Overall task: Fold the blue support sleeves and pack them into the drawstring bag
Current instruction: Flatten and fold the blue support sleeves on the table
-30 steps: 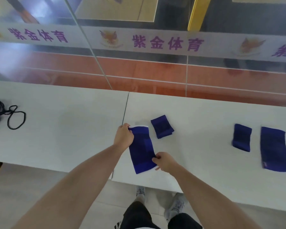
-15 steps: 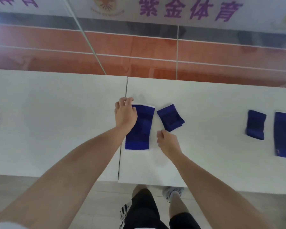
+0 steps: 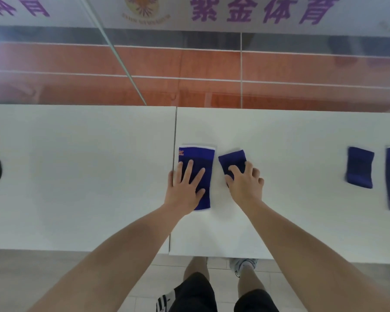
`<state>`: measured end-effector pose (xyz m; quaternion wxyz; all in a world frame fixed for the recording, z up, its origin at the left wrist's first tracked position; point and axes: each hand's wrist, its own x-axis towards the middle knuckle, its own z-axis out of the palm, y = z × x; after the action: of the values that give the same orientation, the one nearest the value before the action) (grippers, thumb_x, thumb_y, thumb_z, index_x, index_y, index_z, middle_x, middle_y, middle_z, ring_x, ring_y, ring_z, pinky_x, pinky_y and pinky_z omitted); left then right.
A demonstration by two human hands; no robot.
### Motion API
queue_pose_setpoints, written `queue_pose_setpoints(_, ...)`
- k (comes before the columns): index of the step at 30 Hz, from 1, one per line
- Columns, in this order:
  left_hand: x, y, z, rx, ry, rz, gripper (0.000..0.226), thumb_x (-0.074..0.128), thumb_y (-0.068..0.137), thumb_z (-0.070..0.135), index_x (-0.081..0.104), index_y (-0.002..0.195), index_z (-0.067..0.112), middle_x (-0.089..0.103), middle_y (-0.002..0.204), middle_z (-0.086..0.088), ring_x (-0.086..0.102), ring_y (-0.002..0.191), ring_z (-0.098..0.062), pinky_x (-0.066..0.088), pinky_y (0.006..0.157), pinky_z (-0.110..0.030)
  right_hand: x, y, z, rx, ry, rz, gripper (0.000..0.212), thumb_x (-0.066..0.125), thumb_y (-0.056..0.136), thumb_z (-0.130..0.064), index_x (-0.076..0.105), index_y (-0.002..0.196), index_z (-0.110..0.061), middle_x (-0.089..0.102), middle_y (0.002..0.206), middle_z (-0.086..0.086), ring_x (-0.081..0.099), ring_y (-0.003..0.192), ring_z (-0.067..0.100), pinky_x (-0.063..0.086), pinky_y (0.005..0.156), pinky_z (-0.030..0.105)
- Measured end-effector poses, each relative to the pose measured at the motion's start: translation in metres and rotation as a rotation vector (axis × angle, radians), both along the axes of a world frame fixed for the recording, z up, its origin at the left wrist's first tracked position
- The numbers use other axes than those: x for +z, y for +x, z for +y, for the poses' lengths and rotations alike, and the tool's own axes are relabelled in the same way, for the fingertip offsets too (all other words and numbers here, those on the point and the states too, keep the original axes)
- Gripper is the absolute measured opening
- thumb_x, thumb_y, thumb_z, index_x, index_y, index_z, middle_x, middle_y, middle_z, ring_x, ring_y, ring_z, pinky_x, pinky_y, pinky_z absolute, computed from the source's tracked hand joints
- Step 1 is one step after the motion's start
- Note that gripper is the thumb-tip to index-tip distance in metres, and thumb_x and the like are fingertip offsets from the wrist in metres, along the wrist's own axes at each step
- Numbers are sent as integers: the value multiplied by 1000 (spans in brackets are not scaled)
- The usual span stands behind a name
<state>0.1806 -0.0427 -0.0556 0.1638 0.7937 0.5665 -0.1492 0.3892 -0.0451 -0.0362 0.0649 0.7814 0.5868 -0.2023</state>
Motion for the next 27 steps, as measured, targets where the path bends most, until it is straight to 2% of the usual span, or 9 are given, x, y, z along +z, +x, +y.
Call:
queue_pose_setpoints(4, -2, -6, 0, -18, -20, 7, 62, 15, 101, 56, -12, 154, 39, -22, 164, -3, -21, 149, -33, -2, 120, -55, 4, -11, 0, -116, 9, 18, 27, 43, 102, -40, 52, 121, -24, 39, 132, 9, 45, 109, 32, 44, 86, 47)
queue_pose_setpoints(8, -3, -5, -1, -37, -42, 25, 64, 12, 101, 57, -20, 153, 37, -31, 160, -3, -29, 146, -33, -6, 119, -57, 7, -13, -1, -278, -50, 100, 61, 65, 92, -36, 30, 140, -19, 45, 131, 11, 49, 115, 32, 44, 91, 47)
queue_pose_setpoints(11, -3, -6, -1, -52, 12, -33, 63, 24, 102, 52, 0, 157, 34, -13, 165, -8, -13, 150, -37, 3, 120, -57, 9, -14, 1, -375, -40, 176, 72, 70, 88, -30, 26, 143, -18, 56, 125, 7, 52, 117, 31, 40, 96, 46)
queue_pose_setpoints(14, 3, -10, -1, -29, 102, -138, 47, 42, 101, 38, 43, 146, 23, 29, 159, -10, 20, 148, -33, 19, 119, -53, 8, -5, 6, -472, -165, 227, 49, 65, 90, -28, 43, 133, -19, 63, 113, 4, 56, 108, 28, 43, 95, 42)
queue_pose_setpoints(17, 9, -11, -2, -2, 145, -211, 31, 47, 99, 31, 62, 124, 18, 49, 145, -6, 34, 141, -28, 26, 117, -48, 6, 2, 8, -473, -307, 299, 32, 64, 86, -31, 60, 115, -19, 67, 99, 2, 64, 90, 25, 56, 85, 42)
queue_pose_setpoints(19, 15, -7, -4, 16, 161, -262, 26, 48, 99, 27, 66, 116, 17, 53, 139, -5, 40, 136, -25, 32, 115, -42, 7, 3, 9, -439, -314, 352, 31, 63, 86, -30, 62, 114, -18, 68, 97, 3, 64, 84, 24, 57, 72, 35)
queue_pose_setpoints(22, 28, 4, -7, 61, 155, -308, 23, 48, 99, 23, 65, 113, 16, 57, 123, -1, 51, 116, -22, 44, 100, -33, 11, 2, 9, -379, -216, 377, 30, 54, 97, -29, 61, 121, -13, 66, 102, 5, 58, 79, 21, 41, 56, 25)
queue_pose_setpoints(24, 31, 15, -11, 148, 62, -358, 24, 46, 100, 21, 61, 117, 14, 55, 117, -2, 53, 104, -21, 49, 91, -33, 13, 3, 7, -353, -167, 363, 29, 48, 100, -24, 60, 121, -9, 67, 106, 10, 58, 82, 24, 41, 60, 25)
queue_pose_setpoints(27, 25, 26, -19, 200, -73, -353, 30, 43, 102, 24, 54, 128, 14, 50, 119, -3, 51, 105, -19, 50, 92, -36, 7, 8, 1, -307, -189, 387, 19, 52, 96, -18, 64, 106, -8, 69, 99, 11, 62, 82, 27, 47, 67, 32)
